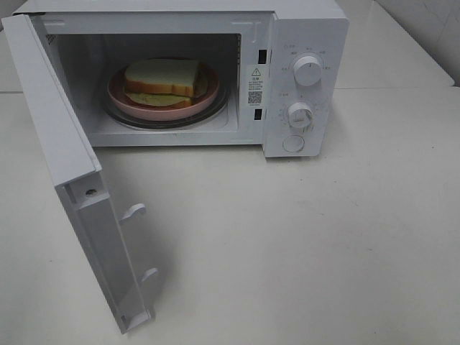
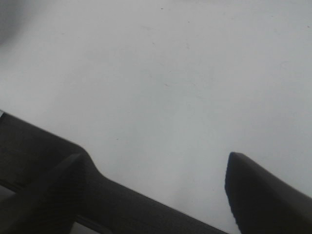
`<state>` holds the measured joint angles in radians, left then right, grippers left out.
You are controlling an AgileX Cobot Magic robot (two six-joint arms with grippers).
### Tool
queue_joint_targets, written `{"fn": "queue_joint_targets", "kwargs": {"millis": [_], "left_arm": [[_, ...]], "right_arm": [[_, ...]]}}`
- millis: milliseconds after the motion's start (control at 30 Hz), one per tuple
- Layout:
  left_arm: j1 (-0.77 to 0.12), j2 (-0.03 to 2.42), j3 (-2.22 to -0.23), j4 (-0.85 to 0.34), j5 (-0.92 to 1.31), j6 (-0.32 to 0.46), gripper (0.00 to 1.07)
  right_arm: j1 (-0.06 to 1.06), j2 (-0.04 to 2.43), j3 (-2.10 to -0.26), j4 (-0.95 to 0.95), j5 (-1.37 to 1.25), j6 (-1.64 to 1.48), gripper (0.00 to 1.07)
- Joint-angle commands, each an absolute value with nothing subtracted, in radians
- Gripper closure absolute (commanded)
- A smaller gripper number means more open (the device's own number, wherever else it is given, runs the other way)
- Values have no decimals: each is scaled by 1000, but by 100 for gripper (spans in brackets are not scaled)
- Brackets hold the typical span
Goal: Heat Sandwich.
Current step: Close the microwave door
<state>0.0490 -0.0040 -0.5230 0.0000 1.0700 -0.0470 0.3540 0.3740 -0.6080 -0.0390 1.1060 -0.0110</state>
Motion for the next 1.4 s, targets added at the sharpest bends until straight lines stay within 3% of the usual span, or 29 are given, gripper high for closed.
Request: {"fn": "queue_joint_targets", "kwargs": {"millis": [33,167,500,1400], "left_arm": [[48,-23,-522,0,1060,-47,9],[48,-23,-522,0,1060,-47,9],[48,-23,-522,0,1060,-47,9],[48,-11,-522,0,1060,-47,9]], "right_arm": [[293,314,-578,-43,1087,0,31],[186,213,-538,-42,1062,0,31],[41,29,-498,-43,997,0,31],[14,-29,-498,-43,997,0,31]]}}
